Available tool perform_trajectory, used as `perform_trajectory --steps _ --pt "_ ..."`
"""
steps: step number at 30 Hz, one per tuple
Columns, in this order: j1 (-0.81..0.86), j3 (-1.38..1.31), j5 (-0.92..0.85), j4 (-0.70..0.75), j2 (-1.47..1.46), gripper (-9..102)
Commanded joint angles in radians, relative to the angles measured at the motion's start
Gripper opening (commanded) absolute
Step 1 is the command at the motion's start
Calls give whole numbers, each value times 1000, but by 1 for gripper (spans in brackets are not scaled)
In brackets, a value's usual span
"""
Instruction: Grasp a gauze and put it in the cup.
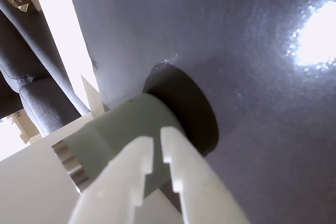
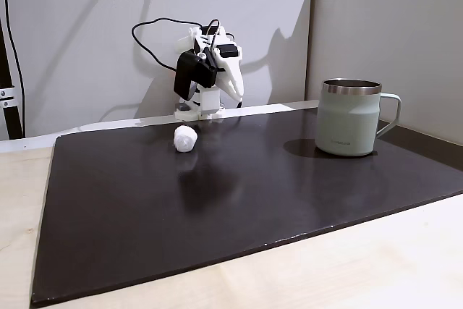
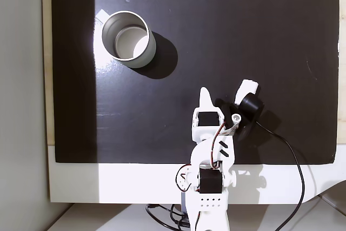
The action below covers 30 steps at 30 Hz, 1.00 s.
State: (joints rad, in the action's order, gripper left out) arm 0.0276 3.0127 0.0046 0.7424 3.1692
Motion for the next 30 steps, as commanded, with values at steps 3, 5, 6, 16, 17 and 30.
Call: perform_trajectory --steps 3,5,6,16,17,30 --pt "-3 -8 6 0 9 0" --pt "-3 -8 6 0 9 0" --pt "-3 -8 6 0 9 0" --pt "-3 -8 5 0 9 0" --pt "-2 -8 8 0 9 0" --pt "18 -215 -43 147 9 0"
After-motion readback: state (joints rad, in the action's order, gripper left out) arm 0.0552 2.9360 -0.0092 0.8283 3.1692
